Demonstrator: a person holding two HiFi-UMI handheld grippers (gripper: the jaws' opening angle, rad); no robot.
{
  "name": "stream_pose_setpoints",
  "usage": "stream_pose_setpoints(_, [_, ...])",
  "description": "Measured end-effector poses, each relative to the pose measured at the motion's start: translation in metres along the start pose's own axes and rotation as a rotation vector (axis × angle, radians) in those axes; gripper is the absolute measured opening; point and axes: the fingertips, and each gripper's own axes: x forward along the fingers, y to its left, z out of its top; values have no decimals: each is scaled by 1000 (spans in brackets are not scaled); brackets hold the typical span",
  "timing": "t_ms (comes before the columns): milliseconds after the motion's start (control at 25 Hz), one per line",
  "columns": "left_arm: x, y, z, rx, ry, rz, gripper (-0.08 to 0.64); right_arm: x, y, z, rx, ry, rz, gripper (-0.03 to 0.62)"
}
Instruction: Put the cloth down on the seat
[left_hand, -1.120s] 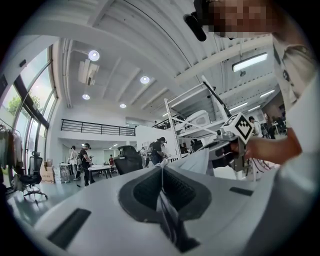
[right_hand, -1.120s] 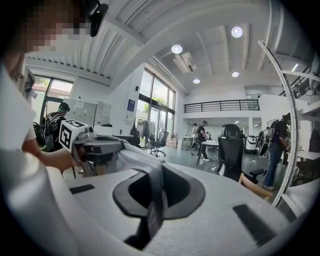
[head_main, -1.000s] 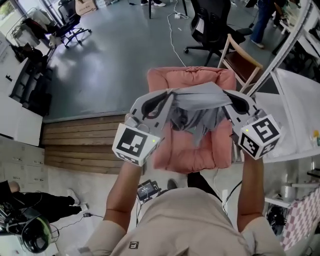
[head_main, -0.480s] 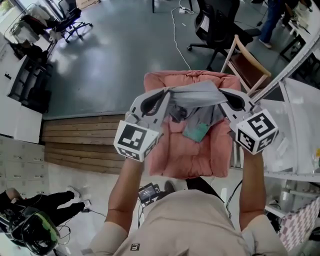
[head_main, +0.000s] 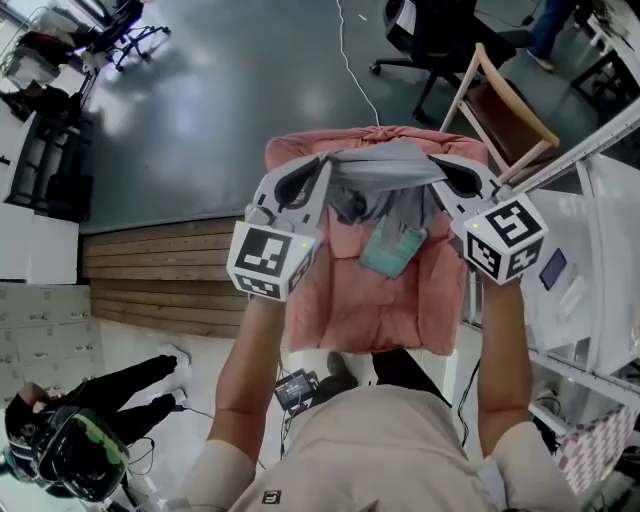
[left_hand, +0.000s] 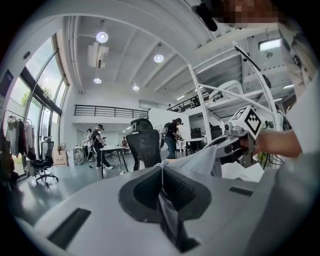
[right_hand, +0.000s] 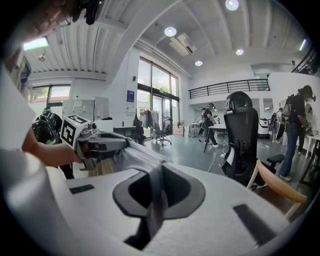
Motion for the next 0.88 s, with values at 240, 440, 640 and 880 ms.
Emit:
stream_pose_setpoints(240, [62,13,-47,-1,68,20,14,41,-54,-40,46,27,-9,0])
stream_pose_setpoints(440, [103,32,-91,-18,120,33,14,83,-87,-76,86,64,-16,2])
stream_pose_setpoints(640, [137,52,-125,-23,153,62,15,120,-117,-104,104,85,-37,8])
stream_pose_setpoints(880, [168,69,-183,-78,228,87,15,160,-144,-146,117,122,-63,23])
